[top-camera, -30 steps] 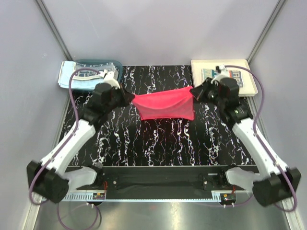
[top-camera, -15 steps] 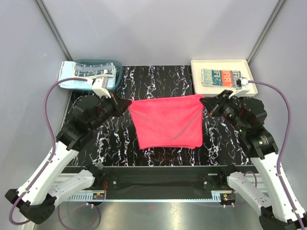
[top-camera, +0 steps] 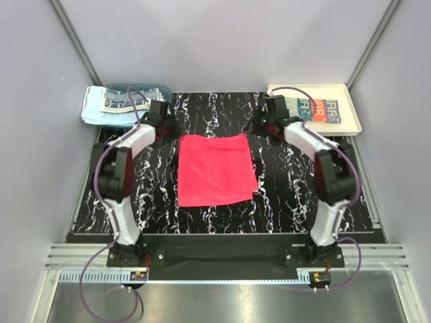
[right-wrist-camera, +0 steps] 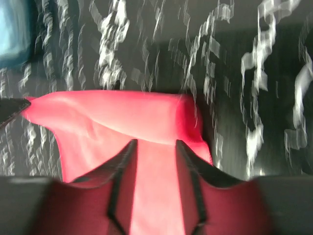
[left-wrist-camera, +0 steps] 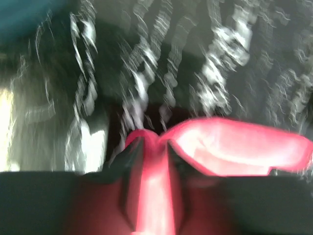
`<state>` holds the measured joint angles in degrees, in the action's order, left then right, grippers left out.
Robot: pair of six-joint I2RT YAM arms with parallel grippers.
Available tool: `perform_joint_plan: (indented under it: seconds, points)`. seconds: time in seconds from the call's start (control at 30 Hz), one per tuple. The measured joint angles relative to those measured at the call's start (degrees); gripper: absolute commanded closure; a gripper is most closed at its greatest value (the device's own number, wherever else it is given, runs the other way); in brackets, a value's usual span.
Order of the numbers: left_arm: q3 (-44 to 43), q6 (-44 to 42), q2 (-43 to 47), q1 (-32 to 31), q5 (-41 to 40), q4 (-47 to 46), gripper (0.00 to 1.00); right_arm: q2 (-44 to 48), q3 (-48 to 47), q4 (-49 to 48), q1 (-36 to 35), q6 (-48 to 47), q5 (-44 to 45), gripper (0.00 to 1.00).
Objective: Fold and stack the towels
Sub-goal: Fold the towel
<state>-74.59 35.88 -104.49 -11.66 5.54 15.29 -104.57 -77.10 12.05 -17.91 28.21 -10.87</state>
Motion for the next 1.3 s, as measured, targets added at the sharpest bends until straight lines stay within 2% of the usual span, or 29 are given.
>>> perform_joint_plan:
  seconds: [0.03, 0.07, 0.1, 0.13, 0.17, 0.23, 0.3, 0.33, 0.4, 0.43, 0.53, 0.57, 0.8, 1.0, 1.3]
  points:
    - [-3.45, -0.13, -5.07, 1.07, 0.46, 0.11, 0.48, -4.72, -4.20, -0.17, 0.37, -0.04, -0.22, 0.46]
    - [-6.91, -0.24, -9.25, 2.05, 0.90, 0.28, 0.35, -8.79, -8.11, -0.11, 0.81, -0.13, -0.28, 0.41]
    - [-9.90, -0.50, -12.24, 2.78, 1.36, 0.74, 0.29, -11.15, -10.69, 0.33, 1.18, -0.28, -0.31, 0.37]
    - [-12.44, -0.57, -14.47, 3.48, 1.73, 0.83, 0.25, -13.38, -13.44, 0.72, 1.64, -0.33, -0.15, 0.32]
    - [-14.08, -0.68, -15.56, 4.07, 1.92, 0.92, 0.21, -14.75, -15.58, 1.20, 2.10, -0.31, -0.04, 0.32]
    - [-15.10, -0.74, -15.23, 4.74, 2.16, 1.09, 0.21, -15.41, -18.10, 2.62, 2.75, -0.61, 0.94, 0.33]
    - [-14.47, -0.72, -13.38, 4.74, 2.12, 0.59, 0.21, -14.49, -19.04, 3.43, 3.32, -0.81, 2.43, 0.37]
    - [-13.31, -0.70, -11.76, 4.55, 1.99, 0.09, 0.23, -13.55, -18.60, 3.96, 3.48, -0.74, 3.04, 0.42]
    - [-9.11, -0.39, -6.97, 3.74, 0.85, 0.11, 0.26, -10.49, -15.52, 4.13, 3.56, -0.44, 4.04, 0.46]
    - [-6.99, -0.13, -4.24, 2.95, -0.37, 0.83, 0.32, -8.04, -12.70, 4.50, 3.56, -0.31, 4.26, 0.47]
    - [0.11, 0.92, 4.20, -0.98, -4.52, 2.10, 0.37, -0.15, -2.95, 5.03, 3.50, 0.39, 4.17, 0.52]
    - [3.28, 1.60, 7.26, -2.93, -6.21, 2.01, 0.43, 2.51, 0.55, 5.22, 3.43, 0.76, 4.04, 0.53]
    - [23.52, 9.01, 21.55, -14.88, -12.79, 6.45, 0.47, 17.42, 24.46, 4.17, 1.33, 2.89, 2.60, 0.53]
    - [34.34, 15.28, 28.63, -16.70, -15.30, 9.29, 0.47, 20.57, 33.70, 2.10, -1.40, 4.81, 1.84, 0.54]
    - [37.13, 18.03, 30.08, -17.07, -14.78, 6.49, 0.49, 19.19, 37.92, -3.74, -2.47, 7.54, 1.11, 0.56]
